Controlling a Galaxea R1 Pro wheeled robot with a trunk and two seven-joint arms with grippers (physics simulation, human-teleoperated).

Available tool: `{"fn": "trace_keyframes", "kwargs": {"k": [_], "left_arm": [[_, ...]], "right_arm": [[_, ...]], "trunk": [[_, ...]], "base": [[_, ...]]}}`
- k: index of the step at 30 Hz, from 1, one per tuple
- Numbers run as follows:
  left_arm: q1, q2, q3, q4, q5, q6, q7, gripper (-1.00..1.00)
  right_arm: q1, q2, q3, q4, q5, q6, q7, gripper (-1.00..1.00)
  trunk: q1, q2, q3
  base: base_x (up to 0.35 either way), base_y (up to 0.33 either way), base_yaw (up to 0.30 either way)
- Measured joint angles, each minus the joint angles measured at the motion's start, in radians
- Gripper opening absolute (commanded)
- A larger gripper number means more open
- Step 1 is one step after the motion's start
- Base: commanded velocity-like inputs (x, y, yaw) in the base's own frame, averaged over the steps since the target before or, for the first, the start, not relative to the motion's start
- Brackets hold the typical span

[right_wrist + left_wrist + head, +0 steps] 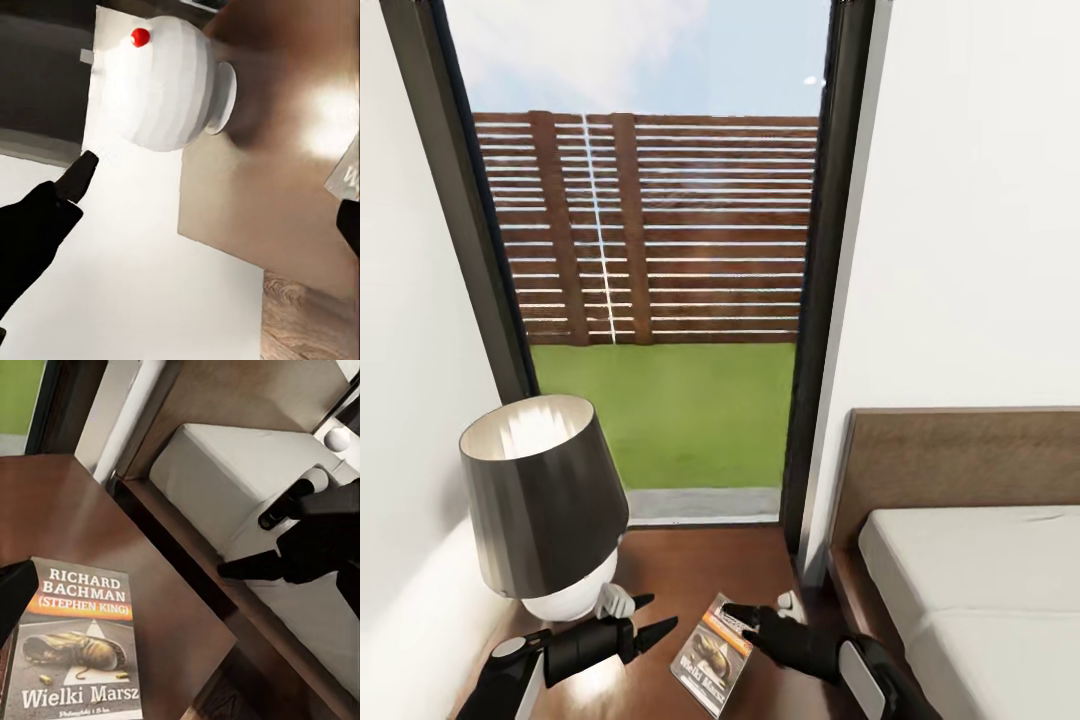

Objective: In the bedroom, move the book from the bed onto either nightstand, and place the two sandals side by side next to the bed.

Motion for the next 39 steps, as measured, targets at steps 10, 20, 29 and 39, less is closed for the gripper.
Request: {"fn": "trace_keyframes", "kwargs": {"k": [10, 20, 29, 39], "left_arm": [[0.000, 0.001, 0.039, 0.000, -0.002, -0.002, 0.003, 1.00], [0.006, 0.008, 0.049, 0.023, -0.006, -0.013, 0.072, 1.00], [0.008, 0.031, 0.049, 0.140, -0.008, -0.097, 0.102, 1.00], [0.008, 0.037, 0.048, 0.237, -0.006, -0.181, 0.111, 1.00]], "right_arm": [[0.009, -0.172, -0.005, -0.029, 0.015, -0.219, 0.043, 1.00], [0.032, -0.266, -0.003, 0.131, 0.196, -0.564, 0.114, 1.00], [0.063, -0.272, -0.002, 0.194, 0.219, -0.628, 0.119, 1.00], [0.165, -0.272, -0.002, 0.202, 0.221, -0.663, 0.119, 1.00]], "trunk": [[-0.038, 0.070, 0.031], [-0.077, 0.140, 0.063], [-0.111, 0.203, 0.091], [-0.150, 0.273, 0.122]], "base": [[0.000, 0.000, 0.000], [0.000, 0.000, 0.000], [0.000, 0.000, 0.000], [0.000, 0.000, 0.000]]}}
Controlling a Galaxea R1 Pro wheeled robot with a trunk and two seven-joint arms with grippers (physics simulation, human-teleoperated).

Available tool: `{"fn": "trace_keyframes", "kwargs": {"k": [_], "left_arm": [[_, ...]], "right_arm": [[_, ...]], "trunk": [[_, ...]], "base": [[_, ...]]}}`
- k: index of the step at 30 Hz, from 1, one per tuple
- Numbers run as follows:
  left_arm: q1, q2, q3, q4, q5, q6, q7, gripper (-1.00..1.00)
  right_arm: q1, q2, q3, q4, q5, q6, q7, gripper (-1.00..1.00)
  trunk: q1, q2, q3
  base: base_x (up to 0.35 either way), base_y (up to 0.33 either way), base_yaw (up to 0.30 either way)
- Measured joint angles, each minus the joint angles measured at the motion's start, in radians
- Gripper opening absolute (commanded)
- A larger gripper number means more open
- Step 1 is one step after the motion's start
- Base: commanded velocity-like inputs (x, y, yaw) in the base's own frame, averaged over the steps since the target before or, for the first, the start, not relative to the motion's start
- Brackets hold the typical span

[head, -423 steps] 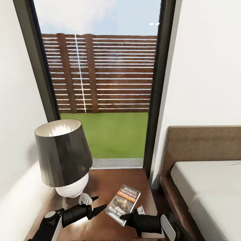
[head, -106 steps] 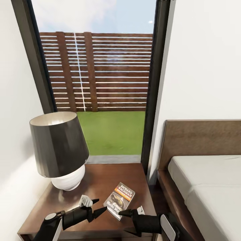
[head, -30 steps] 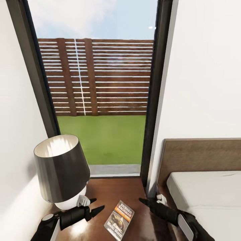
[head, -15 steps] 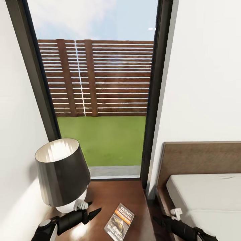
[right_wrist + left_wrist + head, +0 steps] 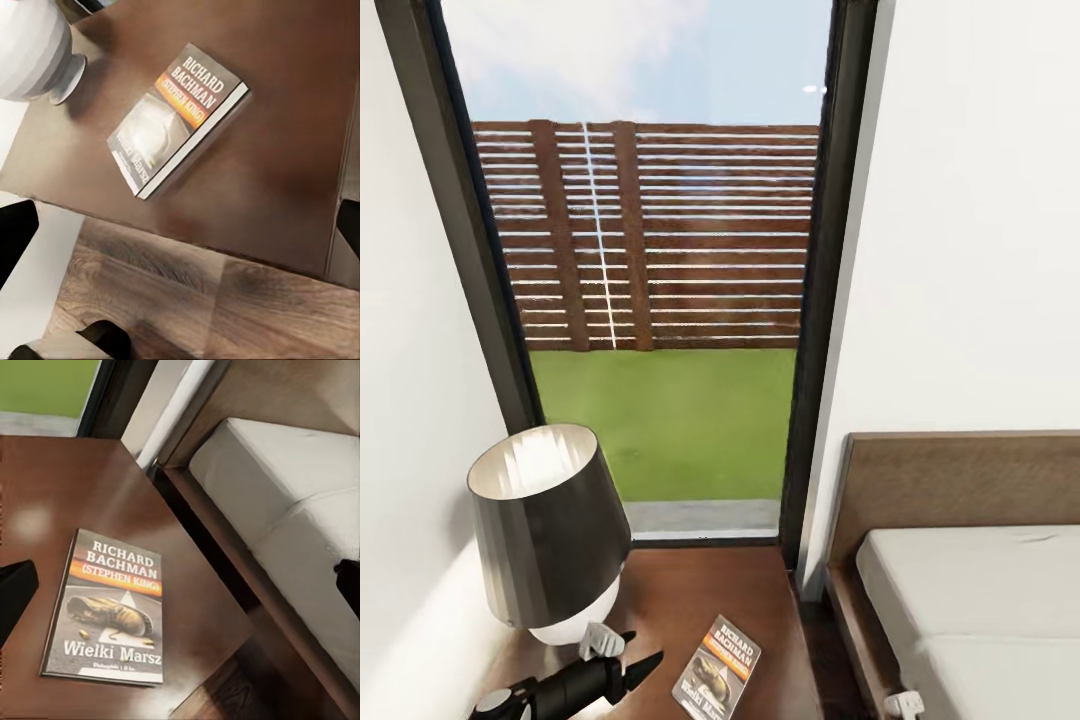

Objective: In the bedroom, move the book from the bed onto either nightstand, and place the two sandals side by side next to the bed.

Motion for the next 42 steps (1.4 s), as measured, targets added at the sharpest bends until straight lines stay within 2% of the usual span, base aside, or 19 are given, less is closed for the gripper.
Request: {"fn": "trace_keyframes", "kwargs": {"k": [1, 4, 5, 7, 9, 12, 14, 16, 19, 21, 27, 31, 35, 38, 42], "left_arm": [[0.000, 0.000, 0.000, 0.003, 0.000, -0.002, 0.004, 1.00], [0.000, 0.000, -0.001, 0.018, 0.000, -0.008, 0.028, 1.00], [0.000, 0.006, -0.002, 0.056, 0.000, -0.025, 0.034, 1.00], [0.000, 0.010, -0.002, 0.093, 0.000, -0.063, 0.035, 1.00], [0.000, 0.012, -0.002, 0.133, 0.000, -0.087, 0.040, 1.00], [0.000, 0.025, -0.003, 0.222, 0.000, -0.127, 0.083, 1.00], [0.000, 0.038, -0.005, 0.315, -0.001, -0.187, 0.130, 1.00], [0.000, 0.043, -0.006, 0.359, -0.001, -0.202, 0.165, 1.00], [0.000, 0.046, -0.007, 0.412, -0.001, -0.210, 0.237, 1.00], [0.000, 0.048, -0.009, 0.470, -0.002, -0.213, 0.307, 1.00], [0.001, 0.060, -0.019, 0.584, -0.006, -0.214, 0.454, 1.00], [0.009, 0.062, -0.063, 0.627, -0.051, -0.214, 0.533, 1.00], [0.057, 0.060, -0.082, 0.637, -0.121, -0.213, 0.651, 1.00], [0.076, 0.060, -0.084, 0.638, -0.145, -0.213, 0.681, 1.00], [0.082, 0.060, -0.084, 0.637, -0.151, -0.213, 0.686, 1.00]], "right_arm": [[0.008, 0.000, 0.000, -0.001, 0.000, -0.004, 0.000, 1.00], [0.036, 0.000, 0.000, 0.009, 0.000, -0.084, -0.001, 1.00], [0.041, 0.000, 0.005, 0.070, 0.019, -0.196, -0.002, 1.00], [0.043, 0.001, 0.004, 0.121, 0.043, -0.265, -0.003, 1.00], [0.043, 0.002, 0.003, 0.141, 0.053, -0.290, -0.004, 1.00], [0.043, 0.003, 0.003, 0.155, 0.057, -0.323, -0.005, 1.00], [0.043, 0.004, 0.008, 0.255, 0.060, -0.365, -0.006, 1.00], [0.043, 0.006, 0.006, 0.327, 0.060, -0.373, -0.008, 1.00], [0.044, 0.008, 0.004, 0.378, 0.061, -0.377, -0.012, 1.00], [0.044, 0.008, 0.003, 0.395, 0.060, -0.378, -0.014, 1.00], [0.047, 0.008, 0.003, 0.403, 0.059, -0.377, -0.019, 1.00], [0.071, 0.008, 0.003, 0.403, 0.059, -0.373, -0.041, 1.00], [0.077, 0.011, 0.003, 0.404, 0.060, -0.362, -0.175, 1.00], [0.078, 0.012, 0.003, 0.404, 0.060, -0.361, -0.200, 1.00], [0.078, 0.013, 0.003, 0.404, 0.060, -0.361, -0.204, 1.00]], "trunk": [[-0.004, 0.007, 0.003], [-0.015, 0.028, 0.013], [-0.019, 0.035, 0.016], [-0.027, 0.049, 0.022], [-0.034, 0.063, 0.028], [-0.046, 0.084, 0.038], [-0.054, 0.098, 0.044], [-0.061, 0.112, 0.050], [-0.073, 0.133, 0.060], [-0.081, 0.147, 0.066], [-0.104, 0.189, 0.085], [-0.119, 0.217, 0.097], [-0.134, 0.245, 0.110], [-0.138, 0.252, 0.113], [-0.138, 0.252, 0.113]], "base": [[0.000, 0.000, 0.000], [0.000, 0.000, 0.000], [0.000, 0.000, 0.000], [0.000, 0.000, 0.000], [0.000, 0.000, 0.000], [0.000, 0.000, 0.000], [0.000, 0.000, 0.000], [0.000, 0.000, 0.000], [0.000, 0.000, 0.000], [0.000, 0.000, 0.000], [0.000, 0.000, 0.000], [0.000, 0.000, 0.000], [0.000, 0.000, 0.000], [0.000, 0.000, 0.000], [0.000, 0.000, 0.000]]}}
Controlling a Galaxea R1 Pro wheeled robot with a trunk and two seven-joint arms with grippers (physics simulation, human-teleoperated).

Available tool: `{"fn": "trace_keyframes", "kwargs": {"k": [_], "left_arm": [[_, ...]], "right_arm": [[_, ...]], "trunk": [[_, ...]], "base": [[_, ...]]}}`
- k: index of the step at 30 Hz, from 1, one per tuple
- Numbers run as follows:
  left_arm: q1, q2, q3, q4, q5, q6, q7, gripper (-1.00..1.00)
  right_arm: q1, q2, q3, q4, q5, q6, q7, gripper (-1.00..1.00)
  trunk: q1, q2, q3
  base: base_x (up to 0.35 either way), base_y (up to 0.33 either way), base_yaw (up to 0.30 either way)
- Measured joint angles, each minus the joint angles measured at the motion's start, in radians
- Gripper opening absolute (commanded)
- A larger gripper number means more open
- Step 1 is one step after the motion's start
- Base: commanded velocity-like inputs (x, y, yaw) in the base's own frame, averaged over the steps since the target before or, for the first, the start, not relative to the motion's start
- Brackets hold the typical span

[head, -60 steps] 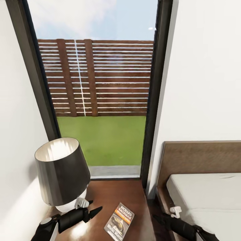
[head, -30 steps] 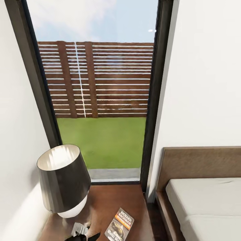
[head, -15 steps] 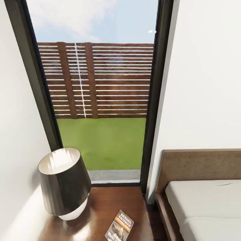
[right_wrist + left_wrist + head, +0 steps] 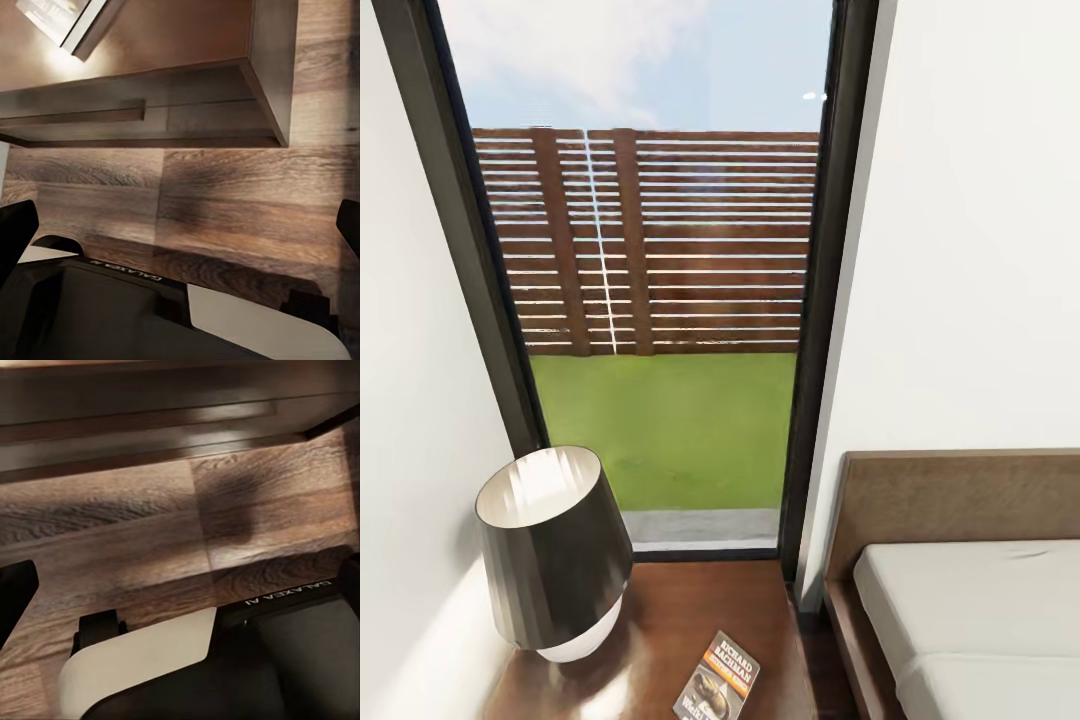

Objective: In the bedroom, move the book from the bed onto either nightstand, and place the two sandals side by side next to the bed.

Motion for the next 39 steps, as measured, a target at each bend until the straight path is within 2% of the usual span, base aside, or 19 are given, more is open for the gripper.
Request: {"fn": "trace_keyframes", "kwargs": {"k": [39], "left_arm": [[0.000, -0.009, 0.002, -0.002, 0.002, -0.002, 0.004, 1.00]], "right_arm": [[0.000, 0.002, 0.000, -0.003, 0.001, -0.003, -0.004, 1.00]], "trunk": [[0.000, 0.000, 0.000]], "base": [[0.000, 0.000, 0.000]]}}
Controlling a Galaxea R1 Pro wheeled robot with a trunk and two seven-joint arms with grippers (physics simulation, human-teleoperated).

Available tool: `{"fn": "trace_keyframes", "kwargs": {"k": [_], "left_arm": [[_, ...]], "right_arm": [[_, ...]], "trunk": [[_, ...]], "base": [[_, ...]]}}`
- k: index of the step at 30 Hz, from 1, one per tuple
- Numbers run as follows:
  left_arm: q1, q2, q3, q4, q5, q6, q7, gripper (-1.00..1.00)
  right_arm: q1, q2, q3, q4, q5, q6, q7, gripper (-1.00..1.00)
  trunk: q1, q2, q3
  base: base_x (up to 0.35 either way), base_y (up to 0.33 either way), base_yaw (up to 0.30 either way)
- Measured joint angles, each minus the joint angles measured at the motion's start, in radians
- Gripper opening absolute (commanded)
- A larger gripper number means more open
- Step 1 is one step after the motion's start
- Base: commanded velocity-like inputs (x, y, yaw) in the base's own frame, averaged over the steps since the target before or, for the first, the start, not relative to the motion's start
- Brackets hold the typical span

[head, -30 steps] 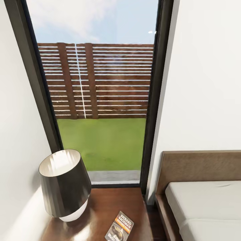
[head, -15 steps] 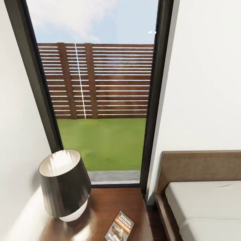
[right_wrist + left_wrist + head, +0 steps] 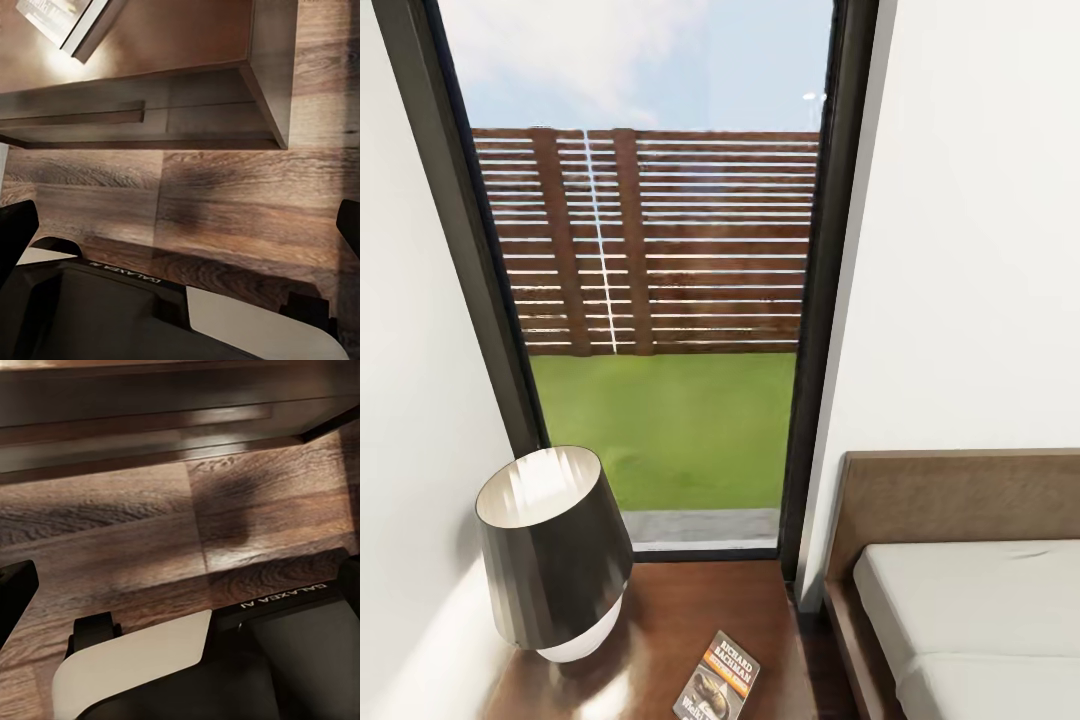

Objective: In the bedroom, move the book from the bed onto either nightstand, and place the two sandals side by side next to the bed.

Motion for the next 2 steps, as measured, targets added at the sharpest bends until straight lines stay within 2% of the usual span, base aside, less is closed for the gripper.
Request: {"fn": "trace_keyframes", "kwargs": {"k": [2], "left_arm": [[0.000, 0.000, 0.000, 0.000, 0.000, 0.000, 0.000, 1.00]], "right_arm": [[0.000, 0.000, 0.000, 0.000, 0.000, 0.000, 0.000, 1.00]], "trunk": [[0.000, 0.000, 0.000]], "base": [[0.000, 0.000, 0.000]]}}
